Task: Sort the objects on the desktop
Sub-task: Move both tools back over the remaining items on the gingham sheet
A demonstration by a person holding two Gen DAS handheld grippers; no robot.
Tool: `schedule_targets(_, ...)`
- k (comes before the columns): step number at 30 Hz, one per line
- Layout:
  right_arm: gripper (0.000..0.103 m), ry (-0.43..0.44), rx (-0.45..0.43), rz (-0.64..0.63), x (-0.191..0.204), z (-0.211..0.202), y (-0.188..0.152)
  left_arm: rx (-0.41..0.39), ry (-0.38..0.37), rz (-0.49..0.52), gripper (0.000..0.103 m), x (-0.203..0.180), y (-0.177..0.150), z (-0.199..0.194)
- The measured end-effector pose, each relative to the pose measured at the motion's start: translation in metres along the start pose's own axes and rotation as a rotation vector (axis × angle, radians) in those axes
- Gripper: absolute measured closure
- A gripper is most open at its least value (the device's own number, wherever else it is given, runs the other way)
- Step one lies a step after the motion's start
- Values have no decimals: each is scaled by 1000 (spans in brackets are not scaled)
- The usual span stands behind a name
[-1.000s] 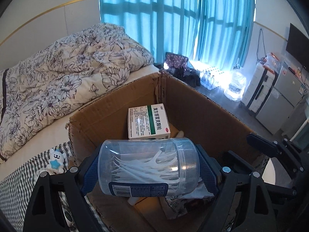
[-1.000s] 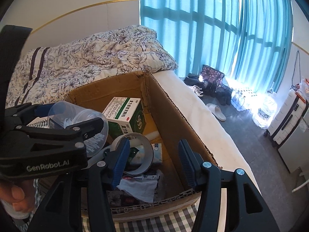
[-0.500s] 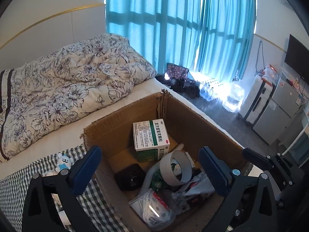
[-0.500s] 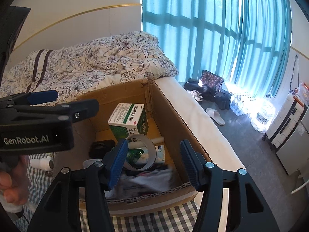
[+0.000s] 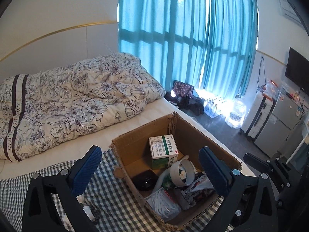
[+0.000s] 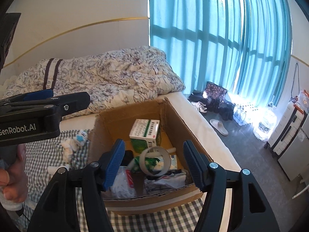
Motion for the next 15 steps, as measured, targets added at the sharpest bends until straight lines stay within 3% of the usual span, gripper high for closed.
schedule_targets(4, 34, 7, -19, 3, 12, -9, 10, -32, 17, -2, 0, 15, 10, -21)
schedule_targets(15, 9, 69, -58, 4, 62, -22, 35, -101, 103, -49, 0, 85, 31, -71)
Point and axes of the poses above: each gripper's, at about its wrist camera, not at the fingertips, and z roughly the way its jaws point, x to its left, y to its top, the point moved 9 cm from there along z, roughly the way its jaws point, and after that the axes turned 13 degrees about -x, right-handed, at the moved point
